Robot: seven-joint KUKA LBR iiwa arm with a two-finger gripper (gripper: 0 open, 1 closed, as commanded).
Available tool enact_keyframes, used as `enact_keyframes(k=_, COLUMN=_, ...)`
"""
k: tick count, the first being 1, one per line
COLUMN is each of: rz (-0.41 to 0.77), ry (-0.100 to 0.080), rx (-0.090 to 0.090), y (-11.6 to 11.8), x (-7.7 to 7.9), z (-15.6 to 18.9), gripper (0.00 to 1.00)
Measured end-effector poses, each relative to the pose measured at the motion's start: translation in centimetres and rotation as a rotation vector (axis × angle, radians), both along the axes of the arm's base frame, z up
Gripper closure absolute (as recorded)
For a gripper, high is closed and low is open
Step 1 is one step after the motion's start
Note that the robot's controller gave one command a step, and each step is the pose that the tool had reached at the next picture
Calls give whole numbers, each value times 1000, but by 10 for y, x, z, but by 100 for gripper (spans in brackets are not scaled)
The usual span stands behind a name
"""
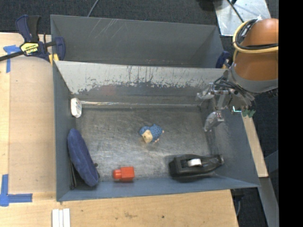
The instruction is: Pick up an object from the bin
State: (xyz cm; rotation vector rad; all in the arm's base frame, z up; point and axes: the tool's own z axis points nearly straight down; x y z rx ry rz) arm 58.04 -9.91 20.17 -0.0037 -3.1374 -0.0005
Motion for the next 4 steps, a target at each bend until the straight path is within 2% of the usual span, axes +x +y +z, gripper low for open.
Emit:
enact_keyframes(k=1, rz=81, ry=0, rx=3, y=74, x=17, z=-120, gripper=0)
enact_keyframes(k=2, rz=29, ry=-24, rx=-4, y=124, x=-20, z=-125, gripper=0)
enact_keyframes(k=3, rz=28, ry=-27, rx=-1, y=124, x=-18, z=-124, gripper=100)
enact_keyframes(k=4, rz=43, ry=-16, rx=0, y=139, x=-7, z=4, gripper=100)
